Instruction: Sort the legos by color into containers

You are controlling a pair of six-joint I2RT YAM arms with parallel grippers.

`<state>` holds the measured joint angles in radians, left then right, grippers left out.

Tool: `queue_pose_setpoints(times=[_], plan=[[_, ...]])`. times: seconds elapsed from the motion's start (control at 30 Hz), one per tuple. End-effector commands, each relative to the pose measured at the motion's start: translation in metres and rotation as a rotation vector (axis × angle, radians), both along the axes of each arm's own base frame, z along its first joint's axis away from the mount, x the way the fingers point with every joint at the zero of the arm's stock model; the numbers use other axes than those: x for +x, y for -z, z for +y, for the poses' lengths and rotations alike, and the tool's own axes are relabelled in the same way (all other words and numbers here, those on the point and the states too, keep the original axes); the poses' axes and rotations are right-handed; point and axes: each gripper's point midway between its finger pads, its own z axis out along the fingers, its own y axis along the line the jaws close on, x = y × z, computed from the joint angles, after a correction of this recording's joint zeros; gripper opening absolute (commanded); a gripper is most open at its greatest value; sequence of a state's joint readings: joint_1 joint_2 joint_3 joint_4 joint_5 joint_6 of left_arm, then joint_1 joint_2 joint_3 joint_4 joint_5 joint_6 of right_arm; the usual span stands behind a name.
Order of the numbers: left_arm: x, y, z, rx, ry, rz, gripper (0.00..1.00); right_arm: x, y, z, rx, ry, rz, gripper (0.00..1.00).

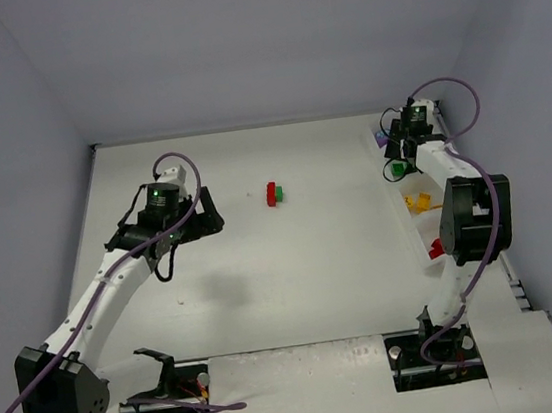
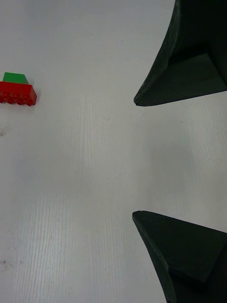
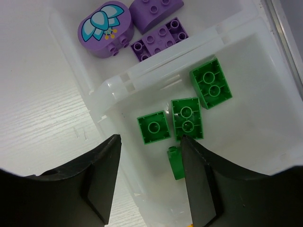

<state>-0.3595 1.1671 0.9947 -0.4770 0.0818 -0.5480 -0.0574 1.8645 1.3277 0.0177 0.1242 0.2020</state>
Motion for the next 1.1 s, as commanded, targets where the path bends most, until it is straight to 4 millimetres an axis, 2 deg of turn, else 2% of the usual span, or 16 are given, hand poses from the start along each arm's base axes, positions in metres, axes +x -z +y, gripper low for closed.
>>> queue_pose_setpoints(times=[0.0,0.13,0.2,0.3,0.33,0.37,0.4,0.43,0.47,0.5,0.53,0.57,0.73,0.93,1.03,1.07], plan=[[0.022,-0.036,-0.011,-0.045,0.027,-0.115,0.85,0.012,-0.05,0.011,0.025,-0.027,-0.127,0.5],[0.032,-0.039,-0.02,-0.066,0.045,-0.132,0.84,0.003,-0.081,0.039,0.055,-0.095,-0.191,0.51],[0.04,-0.038,-0.024,-0.068,0.052,-0.128,0.83,-0.003,-0.097,0.066,0.067,-0.162,-0.223,0.51],[0.055,-0.037,-0.034,-0.072,0.067,-0.136,0.79,-0.017,-0.106,0.105,0.088,-0.258,-0.241,0.51],[0.061,-0.029,-0.037,-0.066,0.073,-0.119,0.78,-0.024,-0.101,0.113,0.093,-0.278,-0.233,0.51],[0.068,-0.033,-0.042,-0.069,0.083,-0.129,0.78,-0.03,-0.101,0.133,0.119,-0.342,-0.235,0.51],[0.072,-0.033,-0.045,-0.064,0.097,-0.135,0.78,-0.036,-0.105,0.14,0.138,-0.372,-0.247,0.52],[0.076,-0.031,-0.05,-0.059,0.112,-0.131,0.78,-0.044,-0.096,0.15,0.167,-0.409,-0.231,0.52],[0.083,-0.018,-0.055,-0.047,0.123,-0.102,0.77,-0.049,-0.095,0.157,0.187,-0.438,-0.232,0.52],[0.09,-0.026,-0.061,-0.047,0.135,-0.118,0.77,-0.054,-0.096,0.163,0.207,-0.467,-0.236,0.53],[0.095,-0.014,-0.068,-0.039,0.149,-0.089,0.77,-0.059,-0.094,0.168,0.224,-0.49,-0.23,0.53],[0.1,-0.011,-0.073,-0.038,0.155,-0.084,0.77,-0.066,-0.085,0.17,0.231,-0.497,-0.207,0.53],[0.128,0.007,-0.109,0.003,0.18,-0.079,0.72,-0.09,-0.075,0.177,0.283,-0.506,-0.184,0.54],[0.142,0.042,-0.143,0.038,0.179,-0.042,0.63,-0.109,-0.067,0.182,0.315,-0.522,-0.166,0.55],[0.148,0.053,-0.156,0.053,0.187,-0.046,0.59,-0.114,-0.064,0.18,0.311,-0.519,-0.162,0.69],[0.153,0.052,-0.156,0.061,0.176,-0.056,0.59,-0.116,-0.066,0.18,0.313,-0.518,-0.166,0.85]])
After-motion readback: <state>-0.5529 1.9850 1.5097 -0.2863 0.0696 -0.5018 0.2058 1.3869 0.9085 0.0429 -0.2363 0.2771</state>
